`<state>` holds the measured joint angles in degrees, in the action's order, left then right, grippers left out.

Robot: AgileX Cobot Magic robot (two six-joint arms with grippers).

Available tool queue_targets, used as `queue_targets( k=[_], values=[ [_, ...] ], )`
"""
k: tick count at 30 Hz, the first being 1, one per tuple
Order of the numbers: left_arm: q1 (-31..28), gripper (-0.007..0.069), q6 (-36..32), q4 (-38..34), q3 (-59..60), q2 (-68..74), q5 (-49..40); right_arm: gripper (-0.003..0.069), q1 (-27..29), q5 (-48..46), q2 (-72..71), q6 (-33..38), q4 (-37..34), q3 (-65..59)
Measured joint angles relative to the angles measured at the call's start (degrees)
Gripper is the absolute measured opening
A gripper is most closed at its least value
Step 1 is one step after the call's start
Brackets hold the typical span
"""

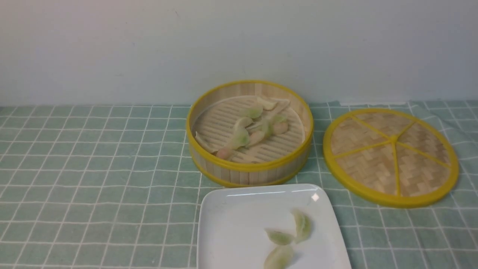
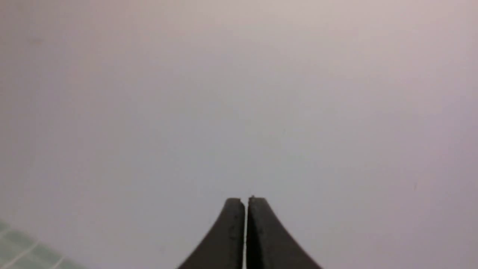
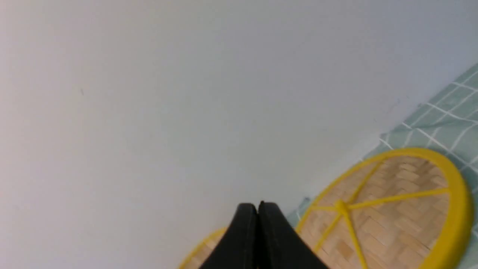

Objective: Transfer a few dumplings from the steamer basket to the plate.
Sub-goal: Use the left arm to grab a dumpling from the steamer

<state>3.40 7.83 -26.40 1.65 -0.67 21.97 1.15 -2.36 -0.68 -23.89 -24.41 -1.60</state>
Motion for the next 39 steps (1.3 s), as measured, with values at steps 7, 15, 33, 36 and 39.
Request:
queue_targets(
  k=[7, 15, 33, 36, 39],
  values=[
    [0.0, -0.0006, 2.5, 3.8, -15.6, 4.2, -6.1, -0.0013, 0.0, 3.0, 0.0, 0.5, -3.1, 0.4],
    [0.0, -0.0006, -1.0, 14.3, -47.0, 34.2, -58.2, -0.0013, -1.6, -27.0, 10.7, 12.0, 5.2, 23.1],
    [12.1, -0.0006, -20.4, 7.8, -79.4, 91.6, -78.9, -0.0013, -1.7, -69.5, 44.8, 40.8, 5.5, 47.7],
    [15.6, -0.0006, -20.9, 7.8, -88.0, 98.9, -81.6, -0.0013, -1.7, -69.5, 44.7, 40.9, 5.2, 47.7],
    [17.9, -0.0006, -22.4, 8.9, -96.8, 106.6, -84.1, -0.0013, -1.7, -69.5, 44.6, 40.9, 4.7, 47.7]
  ],
)
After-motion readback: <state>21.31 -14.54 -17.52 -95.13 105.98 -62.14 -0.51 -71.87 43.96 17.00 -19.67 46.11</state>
